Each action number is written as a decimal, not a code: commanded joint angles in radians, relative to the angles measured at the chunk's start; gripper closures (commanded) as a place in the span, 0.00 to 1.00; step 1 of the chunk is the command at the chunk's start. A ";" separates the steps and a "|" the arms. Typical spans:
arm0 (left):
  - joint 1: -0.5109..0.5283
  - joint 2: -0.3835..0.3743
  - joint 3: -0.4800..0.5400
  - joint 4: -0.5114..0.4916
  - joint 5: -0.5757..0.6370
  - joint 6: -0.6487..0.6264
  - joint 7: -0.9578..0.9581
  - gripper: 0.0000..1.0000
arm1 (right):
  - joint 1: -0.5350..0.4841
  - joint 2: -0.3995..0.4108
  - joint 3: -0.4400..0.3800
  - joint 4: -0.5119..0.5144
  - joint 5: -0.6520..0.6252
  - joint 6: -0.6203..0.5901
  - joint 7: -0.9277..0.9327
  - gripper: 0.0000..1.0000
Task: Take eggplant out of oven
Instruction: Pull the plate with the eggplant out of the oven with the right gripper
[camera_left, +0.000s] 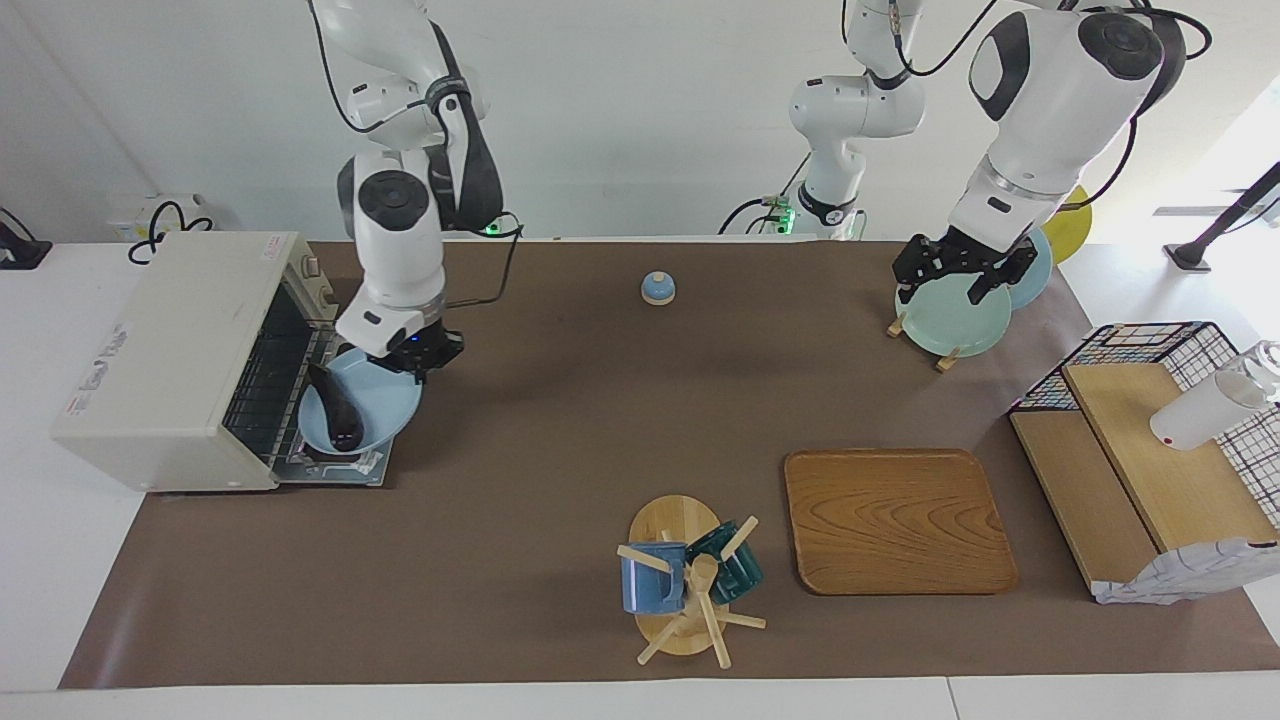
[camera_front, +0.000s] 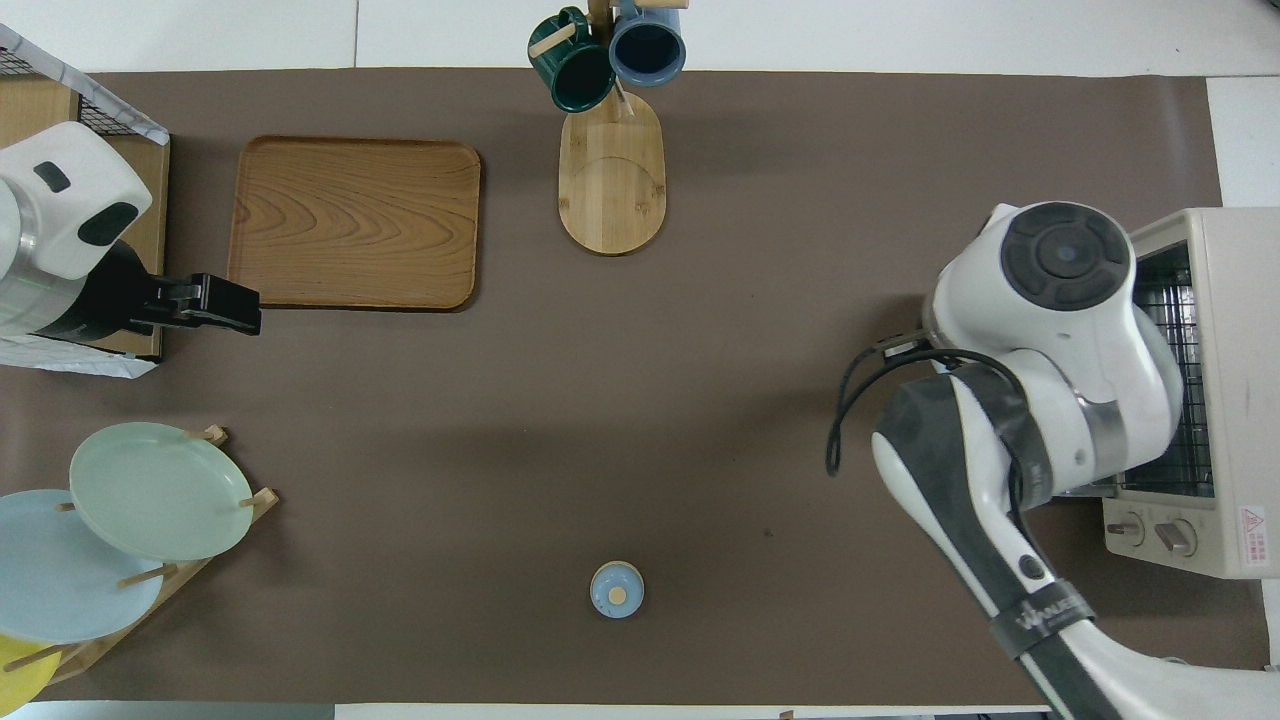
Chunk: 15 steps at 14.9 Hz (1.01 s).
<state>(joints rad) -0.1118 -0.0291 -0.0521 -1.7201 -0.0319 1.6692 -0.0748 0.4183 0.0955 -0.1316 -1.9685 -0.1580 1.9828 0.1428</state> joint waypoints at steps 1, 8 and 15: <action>-0.002 -0.018 0.000 -0.010 0.015 -0.005 -0.002 0.00 | 0.143 0.166 0.001 0.243 0.052 -0.135 0.247 1.00; -0.002 -0.020 -0.002 -0.012 0.015 -0.003 -0.002 0.00 | 0.377 0.542 0.041 0.620 0.140 -0.145 0.609 1.00; -0.003 -0.020 -0.002 -0.013 0.013 0.009 -0.003 0.00 | 0.373 0.540 0.041 0.620 0.132 -0.108 0.637 0.63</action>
<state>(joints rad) -0.1119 -0.0296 -0.0532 -1.7201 -0.0319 1.6701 -0.0747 0.8073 0.6504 -0.0949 -1.3634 -0.0397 1.8921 0.7890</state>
